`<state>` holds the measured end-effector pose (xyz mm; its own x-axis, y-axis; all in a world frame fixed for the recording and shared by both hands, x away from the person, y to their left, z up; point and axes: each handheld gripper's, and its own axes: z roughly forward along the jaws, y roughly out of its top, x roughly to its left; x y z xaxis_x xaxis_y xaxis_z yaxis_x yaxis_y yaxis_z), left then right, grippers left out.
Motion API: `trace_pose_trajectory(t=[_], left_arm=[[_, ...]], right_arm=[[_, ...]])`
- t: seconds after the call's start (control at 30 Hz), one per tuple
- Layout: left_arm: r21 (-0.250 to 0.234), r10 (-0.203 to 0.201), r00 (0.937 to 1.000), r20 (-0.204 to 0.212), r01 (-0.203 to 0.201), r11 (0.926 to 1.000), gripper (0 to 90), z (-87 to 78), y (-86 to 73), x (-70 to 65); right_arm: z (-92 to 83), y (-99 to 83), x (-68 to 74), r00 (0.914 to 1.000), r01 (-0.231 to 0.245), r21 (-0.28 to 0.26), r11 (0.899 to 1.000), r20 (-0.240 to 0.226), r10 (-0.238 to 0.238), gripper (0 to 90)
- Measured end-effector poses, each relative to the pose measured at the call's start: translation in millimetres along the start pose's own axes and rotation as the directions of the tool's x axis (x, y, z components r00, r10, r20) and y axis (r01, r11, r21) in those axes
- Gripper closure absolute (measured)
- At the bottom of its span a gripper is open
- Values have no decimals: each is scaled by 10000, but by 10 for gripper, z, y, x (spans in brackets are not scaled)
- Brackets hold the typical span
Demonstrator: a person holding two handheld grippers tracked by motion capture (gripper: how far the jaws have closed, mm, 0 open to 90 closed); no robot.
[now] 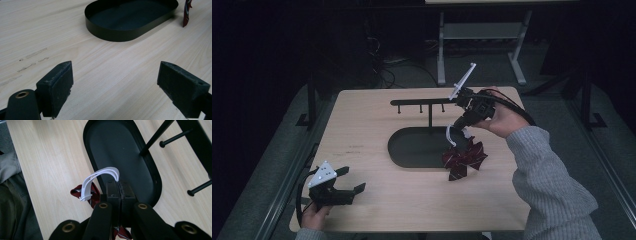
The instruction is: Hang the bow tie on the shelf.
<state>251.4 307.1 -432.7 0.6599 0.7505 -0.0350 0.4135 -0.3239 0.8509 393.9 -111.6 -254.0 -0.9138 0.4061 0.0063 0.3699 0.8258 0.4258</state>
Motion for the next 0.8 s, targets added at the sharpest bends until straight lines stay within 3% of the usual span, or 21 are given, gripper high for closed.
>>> trace_pose_trajectory(t=[0.8], left_arm=[[33, -12, 10000, 14, 11, 10000, 131, -12, -2, 3]], right_arm=[[4, 298, -113, 9999, 114, 90, 9999, -29, -114, 884]])
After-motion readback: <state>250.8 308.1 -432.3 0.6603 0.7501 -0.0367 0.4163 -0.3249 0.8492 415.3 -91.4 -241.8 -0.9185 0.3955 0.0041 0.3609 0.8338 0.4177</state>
